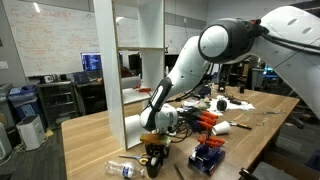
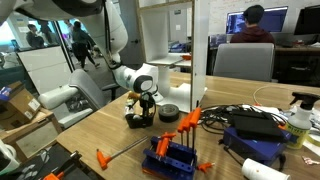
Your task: Put the black object in the middle shelf
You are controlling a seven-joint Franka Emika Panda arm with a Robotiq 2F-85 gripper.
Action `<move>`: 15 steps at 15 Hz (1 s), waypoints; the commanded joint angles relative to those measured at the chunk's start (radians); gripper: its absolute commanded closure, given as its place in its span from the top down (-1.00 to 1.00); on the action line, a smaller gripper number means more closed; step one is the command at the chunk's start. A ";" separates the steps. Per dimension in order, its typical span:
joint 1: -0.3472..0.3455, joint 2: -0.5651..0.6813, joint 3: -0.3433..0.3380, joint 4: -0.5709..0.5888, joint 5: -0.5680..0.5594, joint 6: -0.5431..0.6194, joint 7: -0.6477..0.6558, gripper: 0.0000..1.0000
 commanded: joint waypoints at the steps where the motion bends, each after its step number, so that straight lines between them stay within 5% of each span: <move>1: -0.004 -0.064 -0.013 -0.022 0.015 -0.039 -0.034 -0.38; 15: -0.004 -0.418 -0.050 -0.217 -0.019 -0.207 -0.056 -0.38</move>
